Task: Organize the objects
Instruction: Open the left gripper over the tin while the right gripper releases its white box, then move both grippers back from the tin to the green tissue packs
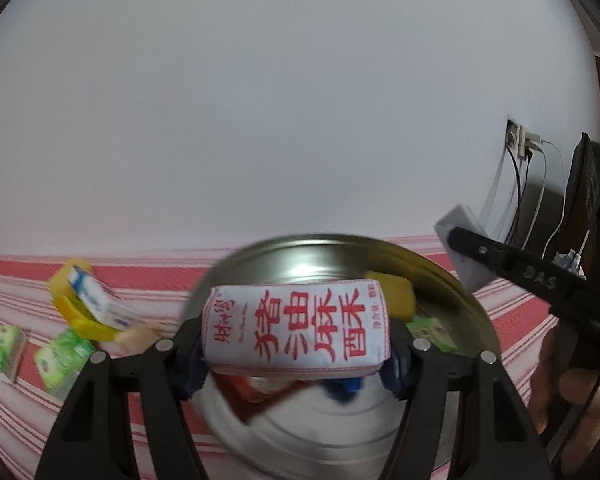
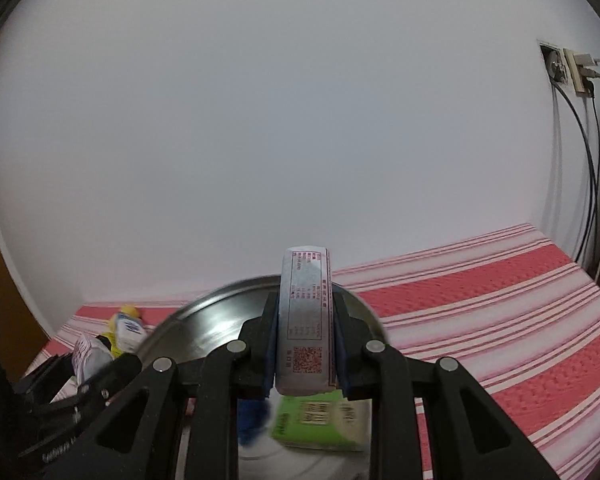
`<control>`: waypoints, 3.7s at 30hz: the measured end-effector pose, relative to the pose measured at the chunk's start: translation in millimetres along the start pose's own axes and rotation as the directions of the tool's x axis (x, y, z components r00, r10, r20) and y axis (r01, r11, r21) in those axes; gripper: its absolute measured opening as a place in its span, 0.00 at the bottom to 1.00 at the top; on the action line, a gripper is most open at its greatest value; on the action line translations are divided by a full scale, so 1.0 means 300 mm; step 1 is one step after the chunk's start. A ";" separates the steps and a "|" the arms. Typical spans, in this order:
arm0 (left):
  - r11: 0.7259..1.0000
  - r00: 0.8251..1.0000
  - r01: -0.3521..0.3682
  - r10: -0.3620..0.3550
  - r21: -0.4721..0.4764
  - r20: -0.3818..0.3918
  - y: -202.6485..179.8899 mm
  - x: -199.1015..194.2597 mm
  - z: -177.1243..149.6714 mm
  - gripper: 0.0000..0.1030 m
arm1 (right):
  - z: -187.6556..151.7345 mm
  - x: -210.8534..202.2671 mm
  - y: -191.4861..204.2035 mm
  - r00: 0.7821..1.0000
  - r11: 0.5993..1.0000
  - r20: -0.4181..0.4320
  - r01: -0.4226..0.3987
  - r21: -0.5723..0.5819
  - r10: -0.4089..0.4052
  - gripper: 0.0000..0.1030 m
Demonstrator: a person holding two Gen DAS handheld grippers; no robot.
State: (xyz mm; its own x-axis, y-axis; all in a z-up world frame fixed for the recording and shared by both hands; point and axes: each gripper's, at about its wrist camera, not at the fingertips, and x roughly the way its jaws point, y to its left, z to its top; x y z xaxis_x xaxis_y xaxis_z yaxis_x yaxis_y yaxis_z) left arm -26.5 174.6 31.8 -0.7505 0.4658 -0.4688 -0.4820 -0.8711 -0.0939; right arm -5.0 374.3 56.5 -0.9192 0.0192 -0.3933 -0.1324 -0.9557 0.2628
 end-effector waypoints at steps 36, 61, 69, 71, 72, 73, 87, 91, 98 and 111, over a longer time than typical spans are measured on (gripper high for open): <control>0.989 0.989 -0.107 0.117 0.100 -0.095 -0.108 0.064 -0.075 0.65 | -0.069 0.159 0.034 0.988 0.975 -0.124 0.068 -0.212 -0.096 0.25; 0.981 0.984 -0.180 0.180 0.075 0.010 -0.060 -0.006 -0.056 0.96 | -0.021 -0.020 -0.090 0.969 0.988 0.199 0.135 0.078 -0.148 0.65; 0.956 0.955 -0.290 0.287 0.036 0.068 0.075 -0.053 -0.037 0.96 | -0.086 -0.125 0.017 0.876 0.959 0.396 0.277 0.055 -0.275 0.74; 0.955 0.953 -0.296 0.295 0.018 0.067 0.111 -0.062 -0.037 0.96 | -0.106 -0.144 0.041 0.848 0.952 0.441 0.301 0.056 -0.295 0.79; 0.952 0.950 -0.307 0.306 0.011 0.067 0.133 -0.068 -0.039 0.96 | -0.118 -0.155 0.059 0.830 0.944 0.462 0.325 0.057 -0.313 0.83; 0.948 0.946 -0.318 0.316 0.009 0.067 0.149 -0.066 -0.041 0.96 | -0.139 -0.167 0.070 0.816 0.938 0.476 0.341 0.059 -0.327 0.85; 0.907 0.905 -0.417 0.420 -0.061 0.066 0.466 -0.133 -0.056 0.96 | -0.254 -0.208 0.301 0.833 0.944 0.482 0.327 -0.031 -0.273 0.86; 0.895 0.893 -0.442 0.446 -0.063 0.068 0.542 -0.147 -0.061 0.96 | -0.280 -0.198 0.394 0.853 0.959 0.468 0.280 -0.036 -0.231 0.86; 0.880 0.885 -0.463 0.466 -0.104 0.011 0.701 -0.149 -0.072 0.96 | -0.302 -0.122 0.529 0.918 0.979 0.365 0.192 -0.063 -0.156 0.86; 0.778 0.823 -0.566 0.556 -0.273 -0.119 1.081 -0.206 -0.085 0.96 | -0.352 -0.012 0.738 0.975 0.993 0.219 0.068 -0.097 -0.046 0.86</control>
State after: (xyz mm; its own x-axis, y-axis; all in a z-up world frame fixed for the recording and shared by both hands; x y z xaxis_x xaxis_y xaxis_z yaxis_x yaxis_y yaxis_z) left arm -125.0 -140.7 7.9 -0.8316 -0.1198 -0.5423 0.1728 -0.9838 -0.0477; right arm 8.1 131.8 22.9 -0.9710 0.1265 -0.2026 -0.1583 -0.9761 0.1490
